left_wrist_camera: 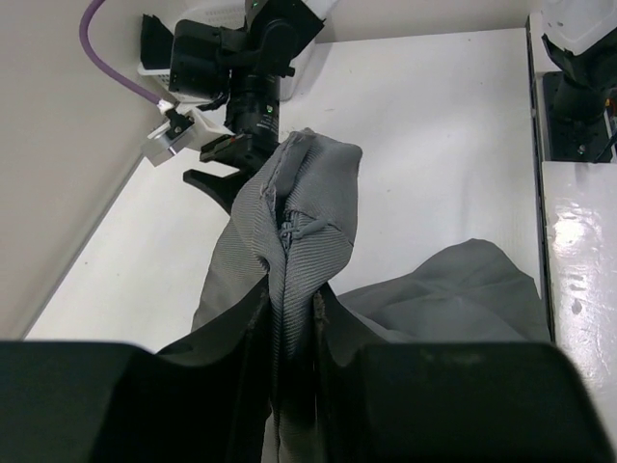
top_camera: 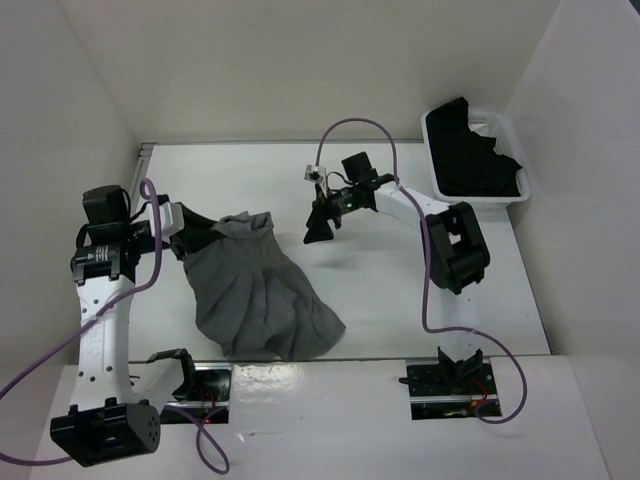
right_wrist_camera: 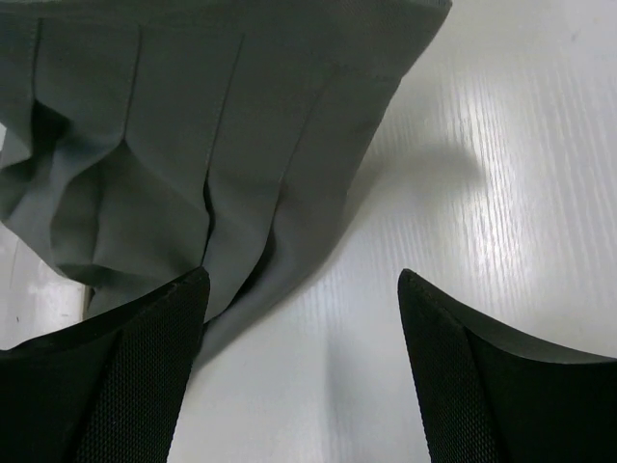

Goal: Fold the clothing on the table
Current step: Flatten the skirt out

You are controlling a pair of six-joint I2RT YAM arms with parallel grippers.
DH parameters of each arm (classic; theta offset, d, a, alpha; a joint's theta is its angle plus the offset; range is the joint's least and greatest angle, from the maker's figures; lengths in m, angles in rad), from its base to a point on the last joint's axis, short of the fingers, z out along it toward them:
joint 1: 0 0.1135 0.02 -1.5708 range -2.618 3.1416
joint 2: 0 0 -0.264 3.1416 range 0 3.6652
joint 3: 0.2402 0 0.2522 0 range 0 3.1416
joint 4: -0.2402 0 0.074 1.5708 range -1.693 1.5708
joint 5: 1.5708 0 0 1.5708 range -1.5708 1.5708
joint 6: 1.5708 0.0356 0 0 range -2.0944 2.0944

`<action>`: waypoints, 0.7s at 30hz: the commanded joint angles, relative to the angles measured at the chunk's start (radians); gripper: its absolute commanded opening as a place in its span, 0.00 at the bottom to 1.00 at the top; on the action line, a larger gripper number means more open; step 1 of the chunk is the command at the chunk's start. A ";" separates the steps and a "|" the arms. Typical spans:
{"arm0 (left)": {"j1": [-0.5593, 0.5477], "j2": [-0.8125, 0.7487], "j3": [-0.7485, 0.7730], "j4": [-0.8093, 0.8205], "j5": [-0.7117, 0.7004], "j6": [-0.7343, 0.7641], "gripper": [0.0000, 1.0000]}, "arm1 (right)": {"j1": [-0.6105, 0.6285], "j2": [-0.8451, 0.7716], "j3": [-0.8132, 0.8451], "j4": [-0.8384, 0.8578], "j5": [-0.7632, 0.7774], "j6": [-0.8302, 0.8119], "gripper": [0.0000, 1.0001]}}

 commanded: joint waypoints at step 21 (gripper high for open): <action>0.033 -0.005 -0.085 0.083 0.075 -0.039 0.18 | 0.034 0.286 0.294 -0.298 -0.352 -0.365 0.92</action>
